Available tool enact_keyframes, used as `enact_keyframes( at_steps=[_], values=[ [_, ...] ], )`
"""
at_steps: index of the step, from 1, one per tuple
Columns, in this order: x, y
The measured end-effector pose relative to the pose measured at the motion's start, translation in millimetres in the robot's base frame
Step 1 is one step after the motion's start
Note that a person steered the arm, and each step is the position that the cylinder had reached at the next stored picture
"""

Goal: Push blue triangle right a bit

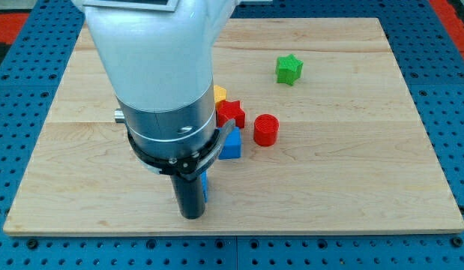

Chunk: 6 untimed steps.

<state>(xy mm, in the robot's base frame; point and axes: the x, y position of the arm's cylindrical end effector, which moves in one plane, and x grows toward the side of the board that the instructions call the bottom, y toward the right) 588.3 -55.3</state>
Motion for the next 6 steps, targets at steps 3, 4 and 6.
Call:
enact_keyframes(
  at_steps=[3, 4, 6],
  values=[
    [-46, -57],
    [-3, -65],
    [25, -43]
  ],
)
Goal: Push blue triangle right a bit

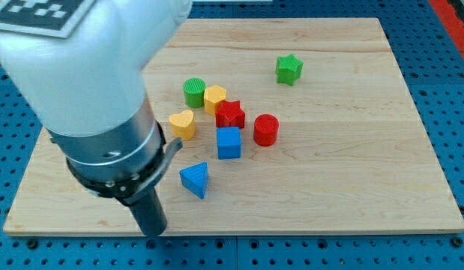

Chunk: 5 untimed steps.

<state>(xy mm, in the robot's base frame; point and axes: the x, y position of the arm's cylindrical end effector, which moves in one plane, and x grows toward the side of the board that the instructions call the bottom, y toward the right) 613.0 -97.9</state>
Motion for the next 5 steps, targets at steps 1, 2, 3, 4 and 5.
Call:
enact_keyframes(
  at_steps=[1, 2, 3, 4, 5],
  values=[
    [-12, 6],
    [-42, 6],
    [-65, 8],
    [-66, -1],
    [-62, -17]
  ],
)
